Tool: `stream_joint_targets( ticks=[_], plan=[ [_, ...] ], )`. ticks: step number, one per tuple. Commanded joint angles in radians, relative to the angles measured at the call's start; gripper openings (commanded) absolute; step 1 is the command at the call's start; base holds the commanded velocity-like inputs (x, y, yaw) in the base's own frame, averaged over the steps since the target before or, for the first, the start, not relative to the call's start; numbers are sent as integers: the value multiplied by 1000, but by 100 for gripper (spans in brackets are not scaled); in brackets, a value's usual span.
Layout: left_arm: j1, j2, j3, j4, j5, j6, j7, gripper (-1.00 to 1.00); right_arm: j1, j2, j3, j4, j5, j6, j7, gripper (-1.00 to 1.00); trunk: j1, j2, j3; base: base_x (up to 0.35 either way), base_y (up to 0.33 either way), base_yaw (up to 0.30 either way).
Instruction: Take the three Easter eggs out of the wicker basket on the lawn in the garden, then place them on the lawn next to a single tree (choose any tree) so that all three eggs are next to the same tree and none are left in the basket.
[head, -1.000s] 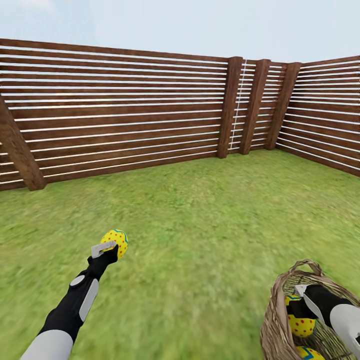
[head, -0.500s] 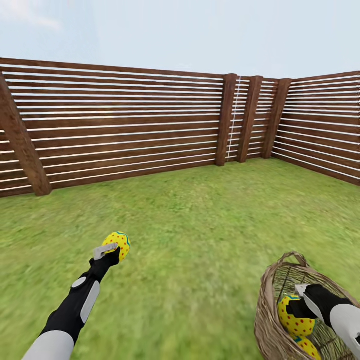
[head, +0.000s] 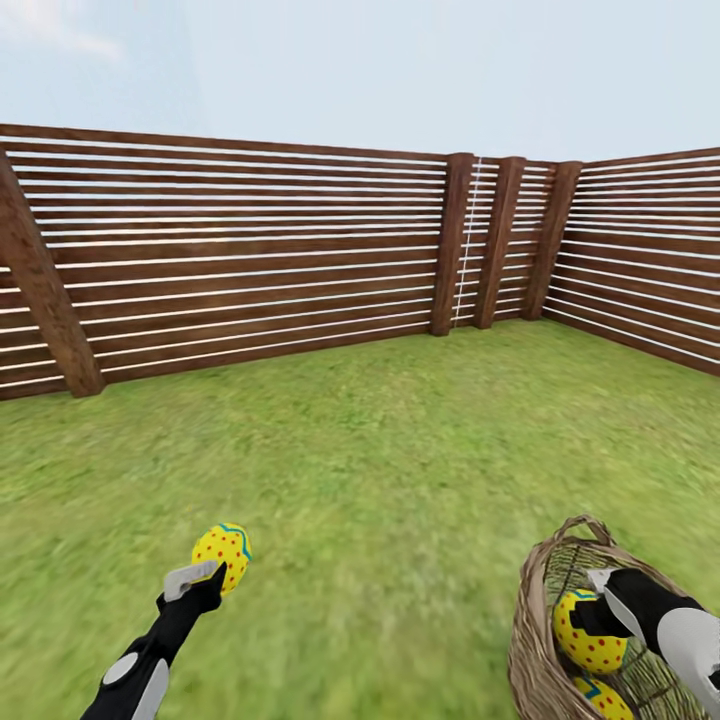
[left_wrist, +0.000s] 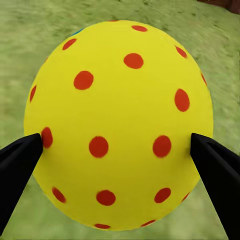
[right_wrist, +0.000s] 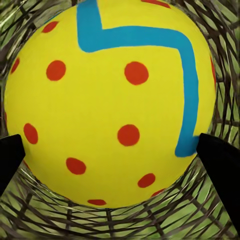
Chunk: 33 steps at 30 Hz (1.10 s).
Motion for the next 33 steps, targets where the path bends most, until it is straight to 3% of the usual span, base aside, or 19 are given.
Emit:
stream_joint_targets(
  ticks=[1,3,4,7,13,18,22,23,26,30,33],
  plan=[
    [4,0,8,-48,8,2,-6,-100,0,1,9,-2,-7,5,2,-100,-4,7,2,0,0,0],
    [6,-6,10,-185,8,13,-4,-100,0,10,9,-2,-7,5,2,-100,-12,21,9,0,0,0],
    [6,-8,10,-203,8,15,-4,-100,0,12,9,-2,-7,5,2,-100,-16,28,12,0,0,0],
    [8,-11,10,-170,6,11,-4,-100,0,14,9,-2,-6,5,2,-100,-27,49,21,0,0,0],
    [134,-14,9,-252,10,40,-3,-100,0,15,9,-2,-6,5,2,-100,-50,91,40,0,0,0],
    [144,-15,2,-289,4,292,-2,-100,0,15,9,-2,-6,5,2,-100,-69,126,56,0,0,0],
    [144,-5,3,-296,3,603,-3,-100,0,15,9,-2,-6,5,2,-100,-85,154,68,0,0,0],
    [144,-7,2,-296,3,635,-4,-100,0,15,9,-2,-6,5,2,-100,-88,161,71,0,0,0],
    [144,-3,-2,-320,2,653,-9,-100,0,14,9,-2,-6,6,2,-100,-100,182,81,0,0,0],
    [144,0,5,-459,5,646,-44,-100,0,17,9,-2,-6,5,2,-100,-111,203,90,0,0,0],
    [144,-4,4,-507,6,656,-50,-100,0,37,10,-2,-5,5,1,-100,-123,224,99,0,0,0]
  ],
)
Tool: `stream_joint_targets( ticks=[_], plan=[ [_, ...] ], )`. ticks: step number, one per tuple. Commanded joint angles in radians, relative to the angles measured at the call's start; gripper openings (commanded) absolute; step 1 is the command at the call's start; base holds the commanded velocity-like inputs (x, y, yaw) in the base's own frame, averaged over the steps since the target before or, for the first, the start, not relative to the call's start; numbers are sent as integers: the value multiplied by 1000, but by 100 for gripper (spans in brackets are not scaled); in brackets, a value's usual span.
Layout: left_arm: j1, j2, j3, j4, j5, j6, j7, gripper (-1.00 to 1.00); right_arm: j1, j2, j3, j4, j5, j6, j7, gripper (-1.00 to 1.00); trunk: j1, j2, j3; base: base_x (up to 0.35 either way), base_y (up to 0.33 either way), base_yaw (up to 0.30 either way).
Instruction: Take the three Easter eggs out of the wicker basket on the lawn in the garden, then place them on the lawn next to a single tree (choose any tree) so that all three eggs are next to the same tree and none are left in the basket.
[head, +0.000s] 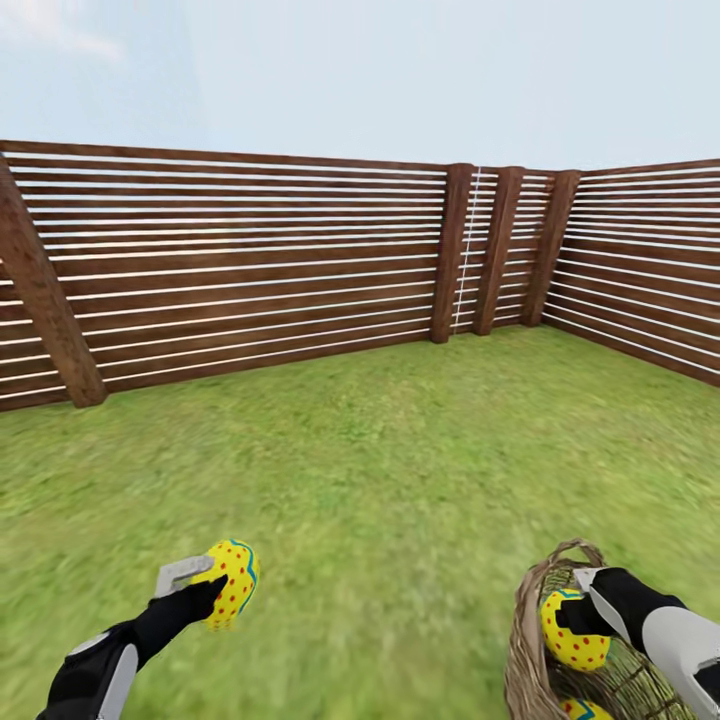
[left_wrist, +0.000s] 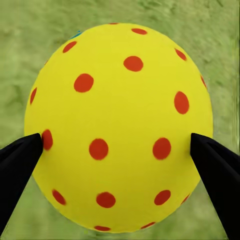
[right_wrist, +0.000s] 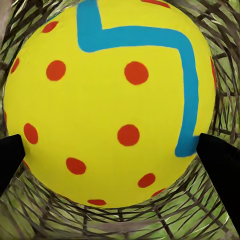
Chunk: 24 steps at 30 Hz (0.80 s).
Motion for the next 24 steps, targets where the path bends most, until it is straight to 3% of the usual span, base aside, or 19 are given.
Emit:
stream_joint_targets(
  ticks=[1,2,5,7,16,20,21,23,24],
  plan=[
    [0,-5,-2,-13,5,12,1,-100,0,3,7,-2,-9,5,2,-100,-4,7,2,0,0,0],
    [0,-8,-2,-15,3,17,5,-100,0,4,7,-2,-9,5,2,-100,-8,14,5,0,0,0],
    [0,-8,-3,-12,0,125,9,-100,0,3,7,-2,-10,5,2,-100,-19,35,15,0,0,0],
    [0,-10,-3,-6,2,145,9,-100,0,3,7,-2,-10,5,2,-100,-27,49,21,-68,0,0],
    [0,-15,-4,40,2,137,10,-100,0,-7,4,-2,-10,5,3,-100,-62,112,49,-234,0,0],
    [1,-13,-4,40,1,135,9,-100,0,-5,6,-2,-10,5,4,-100,-77,140,62,-14,0,0],
    [5,-14,-3,54,2,90,9,-100,0,-4,5,-2,-10,5,4,-100,-81,147,65,-1,0,0],
    [71,-18,-1,58,2,-144,15,-100,0,-4,5,-2,-10,5,4,-100,-88,161,71,0,0,0],
    [98,-25,-1,58,3,-205,26,-100,0,-4,4,-2,-10,5,4,-100,-92,168,74,0,0,0]
  ],
)
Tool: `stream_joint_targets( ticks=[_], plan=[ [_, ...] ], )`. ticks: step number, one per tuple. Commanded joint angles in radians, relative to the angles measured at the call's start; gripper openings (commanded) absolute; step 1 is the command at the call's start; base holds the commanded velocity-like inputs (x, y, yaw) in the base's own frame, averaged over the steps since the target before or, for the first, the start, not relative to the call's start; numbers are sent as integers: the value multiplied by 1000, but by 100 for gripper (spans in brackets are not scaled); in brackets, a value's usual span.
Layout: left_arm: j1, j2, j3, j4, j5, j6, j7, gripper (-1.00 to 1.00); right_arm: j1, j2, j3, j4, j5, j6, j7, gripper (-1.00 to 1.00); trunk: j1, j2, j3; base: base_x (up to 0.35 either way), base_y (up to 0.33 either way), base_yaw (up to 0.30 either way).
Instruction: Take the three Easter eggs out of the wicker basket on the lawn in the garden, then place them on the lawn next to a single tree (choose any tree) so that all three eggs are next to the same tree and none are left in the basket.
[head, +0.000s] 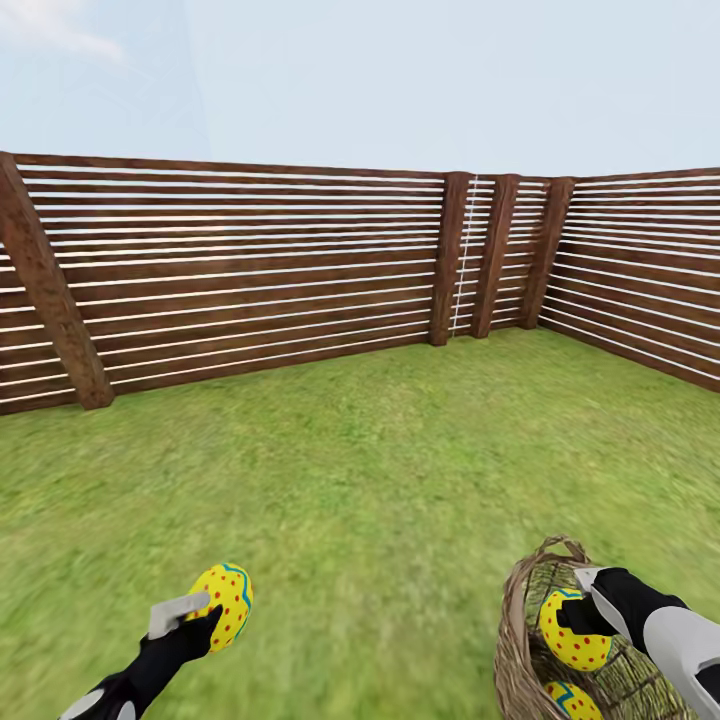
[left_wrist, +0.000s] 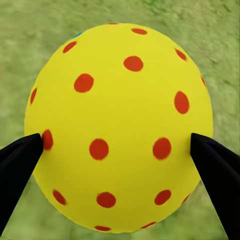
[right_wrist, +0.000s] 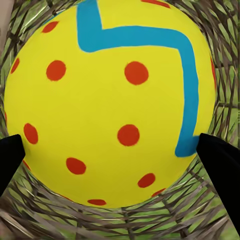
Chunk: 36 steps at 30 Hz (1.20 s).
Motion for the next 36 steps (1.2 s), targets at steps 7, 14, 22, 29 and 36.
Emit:
stream_joint_targets(
  ticks=[7,14,22,29,36],
  plan=[
    [22,-37,1,-29,10,270,31,-100,0,2,10,-2,-7,5,2,-100,-27,49,21,0,0,0],
    [22,-43,-4,-20,5,275,35,-100,0,4,10,-2,-7,5,1,-100,-54,98,43,0,0,0],
    [21,-40,-53,-21,4,286,35,-100,0,7,10,3,-8,5,1,-100,-85,154,68,0,0,0],
    [22,-38,-93,-34,-38,385,36,-100,0,7,11,4,-7,5,2,-100,-111,203,90,0,0,0],
    [21,-32,-95,-56,-70,485,37,-100,0,9,11,4,-7,5,2,-100,-138,252,112,0,0,0]
  ],
)
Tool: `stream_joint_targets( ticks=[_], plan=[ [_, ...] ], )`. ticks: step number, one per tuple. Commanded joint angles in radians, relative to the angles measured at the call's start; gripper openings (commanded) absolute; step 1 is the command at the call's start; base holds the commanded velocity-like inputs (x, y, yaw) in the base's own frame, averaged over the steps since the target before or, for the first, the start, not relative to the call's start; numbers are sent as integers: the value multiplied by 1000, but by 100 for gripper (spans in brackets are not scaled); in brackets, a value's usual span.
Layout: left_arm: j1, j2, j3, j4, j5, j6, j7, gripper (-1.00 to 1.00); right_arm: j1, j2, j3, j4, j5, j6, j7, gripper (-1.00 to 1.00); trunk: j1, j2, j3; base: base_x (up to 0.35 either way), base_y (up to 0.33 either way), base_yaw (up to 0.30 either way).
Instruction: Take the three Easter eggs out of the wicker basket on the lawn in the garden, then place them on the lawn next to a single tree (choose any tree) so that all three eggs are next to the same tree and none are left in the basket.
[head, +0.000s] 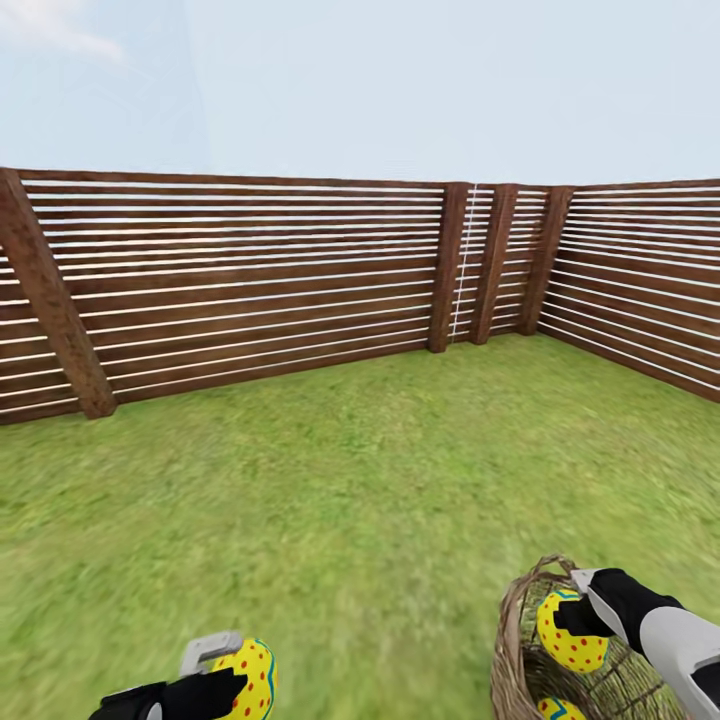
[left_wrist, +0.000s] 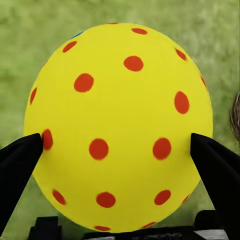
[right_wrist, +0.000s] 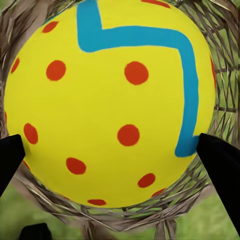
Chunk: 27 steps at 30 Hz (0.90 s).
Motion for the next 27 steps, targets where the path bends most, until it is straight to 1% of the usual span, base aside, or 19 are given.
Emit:
stream_joint_targets(
  ticks=[1,2,3,4,5,7,9,11,16,18,19,21,27],
  plan=[
    [-1,0,3,-1,-12,36,0,-100,0,0,9,-3,-8,5,2,-100,-4,7,2,0,0,0],
    [0,-1,3,-3,-46,55,0,-100,0,0,9,-2,-8,5,2,-100,-8,14,5,0,0,0],
    [0,-3,4,-3,-129,73,0,-100,0,0,9,-2,-8,5,2,-100,-12,21,8,0,0,0],
    [0,-4,5,-6,-160,76,-1,-100,0,1,9,-3,-8,5,2,-100,-16,28,12,0,0,0],
    [0,-5,5,-8,-167,76,-1,-100,0,1,9,-3,-8,5,2,-100,-19,35,15,0,0,0],
    [-1,-6,5,-18,-172,76,-1,-100,0,4,9,-3,-8,5,2,-100,-27,49,21,0,0,0],
    [-1,-9,5,-25,-172,78,-1,-100,0,13,9,-2,-8,5,2,-100,-35,63,27,0,0,0],
    [-1,-13,4,-28,-170,73,-3,-100,0,15,9,-2,-8,5,2,-100,-42,77,34,0,0,0],
    [-1,-16,3,-45,-170,75,-3,-100,0,14,8,-1,-9,5,2,-100,-62,112,49,0,0,0],
    [-1,-16,3,-45,-169,76,-3,-100,0,6,7,4,-10,5,2,-100,-69,126,55,0,0,0],
    [-1,-16,6,-43,-166,76,-3,-100,0,-1,6,8,-10,5,3,-100,-73,133,59,-166,0,0],
    [-1,-16,4,-30,-150,74,-2,-100,0,-5,6,13,-11,5,2,-100,-81,147,65,-294,0,0],
    [-1,-16,2,-26,-147,72,-2,-100,0,-2,7,14,-11,4,2,-100,-104,189,84,-343,0,0]
  ],
)
